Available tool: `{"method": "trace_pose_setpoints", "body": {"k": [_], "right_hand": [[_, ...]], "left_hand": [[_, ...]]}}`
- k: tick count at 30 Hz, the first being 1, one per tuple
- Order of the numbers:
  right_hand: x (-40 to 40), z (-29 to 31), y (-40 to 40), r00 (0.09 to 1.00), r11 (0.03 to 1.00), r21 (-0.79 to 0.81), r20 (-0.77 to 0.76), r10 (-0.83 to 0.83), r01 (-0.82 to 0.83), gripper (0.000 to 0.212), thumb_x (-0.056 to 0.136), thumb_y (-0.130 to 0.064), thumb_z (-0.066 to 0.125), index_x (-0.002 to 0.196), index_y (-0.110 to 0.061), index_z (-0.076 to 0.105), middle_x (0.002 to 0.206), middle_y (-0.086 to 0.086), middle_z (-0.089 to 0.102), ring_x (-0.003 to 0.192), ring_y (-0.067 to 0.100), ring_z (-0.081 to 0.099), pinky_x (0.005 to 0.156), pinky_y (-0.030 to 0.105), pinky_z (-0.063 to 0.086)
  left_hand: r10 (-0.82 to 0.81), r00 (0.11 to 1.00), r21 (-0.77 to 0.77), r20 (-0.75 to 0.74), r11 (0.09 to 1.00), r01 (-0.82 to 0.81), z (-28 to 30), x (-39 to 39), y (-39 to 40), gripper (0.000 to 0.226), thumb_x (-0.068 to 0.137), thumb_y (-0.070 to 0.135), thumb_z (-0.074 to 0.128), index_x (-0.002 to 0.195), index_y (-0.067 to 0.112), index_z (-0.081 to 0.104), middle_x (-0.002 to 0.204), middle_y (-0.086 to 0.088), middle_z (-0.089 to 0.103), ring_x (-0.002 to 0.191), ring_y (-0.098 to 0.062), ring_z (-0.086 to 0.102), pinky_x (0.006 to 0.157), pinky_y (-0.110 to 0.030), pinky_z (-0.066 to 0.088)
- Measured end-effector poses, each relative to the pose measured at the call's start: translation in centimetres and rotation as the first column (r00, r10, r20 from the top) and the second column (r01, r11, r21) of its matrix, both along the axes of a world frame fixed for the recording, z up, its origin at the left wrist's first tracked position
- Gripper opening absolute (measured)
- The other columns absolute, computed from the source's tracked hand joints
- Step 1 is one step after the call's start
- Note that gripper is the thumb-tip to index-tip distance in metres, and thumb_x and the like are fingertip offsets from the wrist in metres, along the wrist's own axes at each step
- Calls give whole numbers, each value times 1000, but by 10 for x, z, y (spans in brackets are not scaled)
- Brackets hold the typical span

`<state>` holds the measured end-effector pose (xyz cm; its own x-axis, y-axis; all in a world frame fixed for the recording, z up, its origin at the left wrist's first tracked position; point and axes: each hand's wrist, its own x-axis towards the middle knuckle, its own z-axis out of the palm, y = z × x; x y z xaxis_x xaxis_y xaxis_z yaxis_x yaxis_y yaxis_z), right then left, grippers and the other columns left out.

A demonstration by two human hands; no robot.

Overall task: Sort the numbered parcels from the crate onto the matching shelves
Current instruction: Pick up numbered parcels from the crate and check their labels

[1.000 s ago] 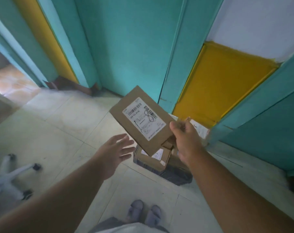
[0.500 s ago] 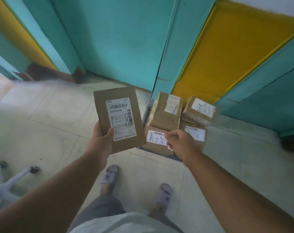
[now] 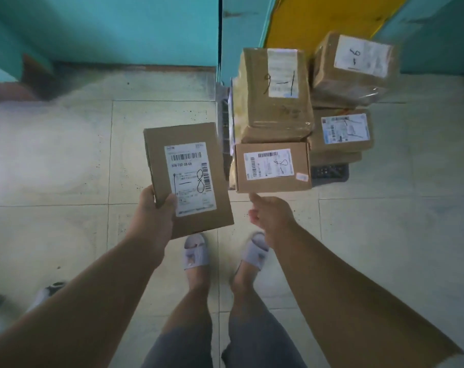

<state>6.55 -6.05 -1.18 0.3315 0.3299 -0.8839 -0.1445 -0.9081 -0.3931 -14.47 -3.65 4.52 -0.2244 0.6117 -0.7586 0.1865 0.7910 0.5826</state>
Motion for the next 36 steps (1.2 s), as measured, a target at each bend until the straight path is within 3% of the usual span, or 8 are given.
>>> {"method": "trace_pose_setpoints", "body": {"k": [3,5,10,18,21,25,34,36], "right_hand": [[-6,-29,24,957,954,-109,-50,-287,280,42,82,-51,77,98,-14,64,93,5,70,86,18,69,89,38,59],[-12,-44,37,930,926,-125,-56,-364,355,52,77,-58,77,105,-16,63,97,5,69,89,20,70,85,37,61],[-4,-72,38,858,864,-103,-108,-502,492,38,84,-47,76,99,-16,60,98,7,70,91,21,70,83,36,62],[-1,-63,-7,801,824,44,-270,-534,564,39,92,-34,71,120,-9,61,112,12,72,100,26,70,79,35,61],[7,-30,-36,855,852,123,-186,-483,508,36,96,-36,65,122,-12,59,113,10,72,103,25,70,80,36,62],[30,53,-81,882,853,226,-85,-463,470,35,95,-38,65,122,-17,58,113,10,72,101,30,71,82,50,61],[124,257,-154,849,739,532,68,-524,414,29,105,-32,48,133,-29,56,116,3,72,100,30,71,66,40,60],[153,291,-176,850,707,595,73,-522,383,28,104,-30,51,131,-30,56,111,1,74,98,28,72,66,40,59]], "left_hand": [[-17,1000,-31,-2,999,17,-27,-3,2,33,102,25,49,135,26,46,118,4,63,109,-25,64,93,-52,54],[-46,999,-42,-12,998,45,-43,-4,3,34,102,24,51,135,27,46,115,4,64,105,-24,65,89,-52,57],[-34,999,-73,-19,997,33,-71,0,-1,29,101,26,51,129,31,49,114,2,65,103,-23,65,87,-51,57],[-58,998,-7,-32,998,58,-56,-13,-3,28,102,25,50,129,30,50,113,5,64,106,-25,63,95,-51,52],[-88,995,12,-42,996,89,-25,-20,-7,29,101,26,51,131,30,50,112,5,64,106,-24,63,95,-50,52],[-147,989,35,-26,988,148,39,-23,-17,25,101,30,51,126,35,51,116,5,64,109,-26,62,96,-55,51],[-452,892,257,-3,862,437,186,60,-35,24,98,30,55,115,46,51,113,7,67,99,-20,64,94,-50,51],[-516,857,324,7,812,486,208,98,-38,27,100,29,54,122,45,49,114,7,67,94,-16,64,81,-41,55]]}}
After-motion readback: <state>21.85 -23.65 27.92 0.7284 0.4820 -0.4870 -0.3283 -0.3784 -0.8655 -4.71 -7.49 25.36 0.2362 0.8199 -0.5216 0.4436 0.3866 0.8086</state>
